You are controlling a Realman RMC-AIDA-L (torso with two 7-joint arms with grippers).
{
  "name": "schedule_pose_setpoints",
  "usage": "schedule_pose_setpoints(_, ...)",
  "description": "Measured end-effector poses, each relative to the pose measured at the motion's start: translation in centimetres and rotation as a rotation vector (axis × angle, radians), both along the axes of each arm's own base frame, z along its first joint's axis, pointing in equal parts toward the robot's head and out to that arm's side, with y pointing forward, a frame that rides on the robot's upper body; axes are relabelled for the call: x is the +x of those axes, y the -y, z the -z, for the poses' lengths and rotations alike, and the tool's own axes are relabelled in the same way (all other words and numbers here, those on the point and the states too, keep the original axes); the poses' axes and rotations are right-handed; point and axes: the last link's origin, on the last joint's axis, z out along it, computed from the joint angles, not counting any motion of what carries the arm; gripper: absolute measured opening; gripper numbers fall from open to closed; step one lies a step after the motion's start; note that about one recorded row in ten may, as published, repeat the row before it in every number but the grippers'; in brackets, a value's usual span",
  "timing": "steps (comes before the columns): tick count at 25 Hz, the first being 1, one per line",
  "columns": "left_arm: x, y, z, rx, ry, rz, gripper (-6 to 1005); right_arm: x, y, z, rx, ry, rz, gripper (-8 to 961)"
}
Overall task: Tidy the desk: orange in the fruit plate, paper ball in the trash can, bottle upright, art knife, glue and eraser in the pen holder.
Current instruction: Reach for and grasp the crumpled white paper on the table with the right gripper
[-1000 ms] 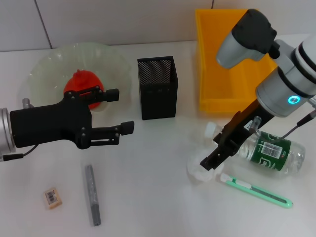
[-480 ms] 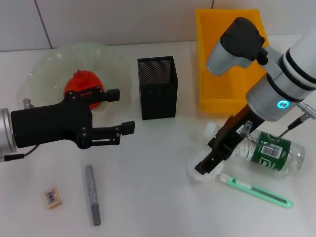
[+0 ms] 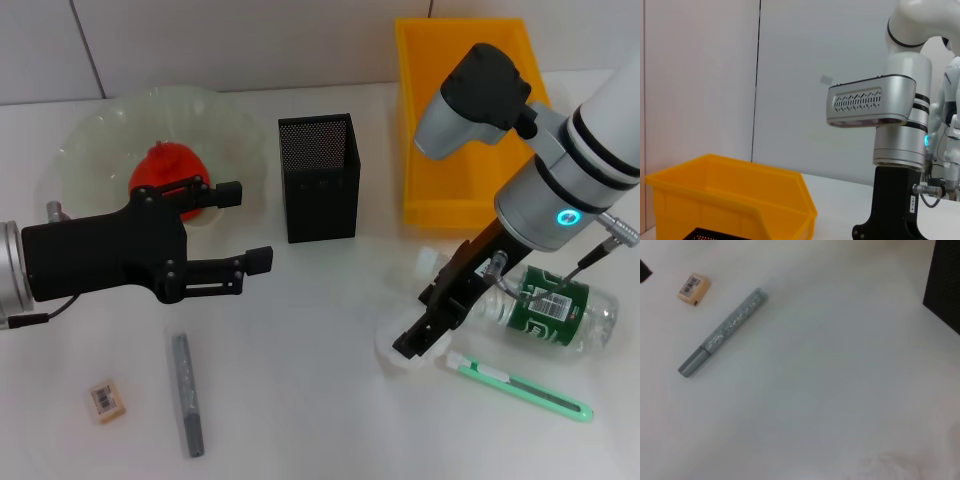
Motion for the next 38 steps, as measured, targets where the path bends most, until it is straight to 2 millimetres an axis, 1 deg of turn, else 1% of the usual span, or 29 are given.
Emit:
schedule_pose_setpoints(10, 0.08, -0.03, 0.03, 0.000, 0.001, 0.002, 858, 0.31, 0.06, 0.49, -0.019, 0.005, 0.024, 680)
schedule_pose_setpoints(21, 0.10, -0.09, 0.04, 0.001, -0.001, 0.002, 857, 0.41, -0.18, 0.48, -0.003, -0.002, 0.030, 261)
schedule_pose_setpoints(26, 0.09, -0.12, 0.04, 0.002, -0.002, 0.001, 856, 0.48, -0.21, 0.43, 0.004, -0.003, 0.031, 208)
schedule_pose_setpoints(38, 0.06, -0.10, 0.05, 0.002, -0.003, 0.000, 855, 0.56, -0.11, 0.47, 0.001, 0.001, 0.031, 130)
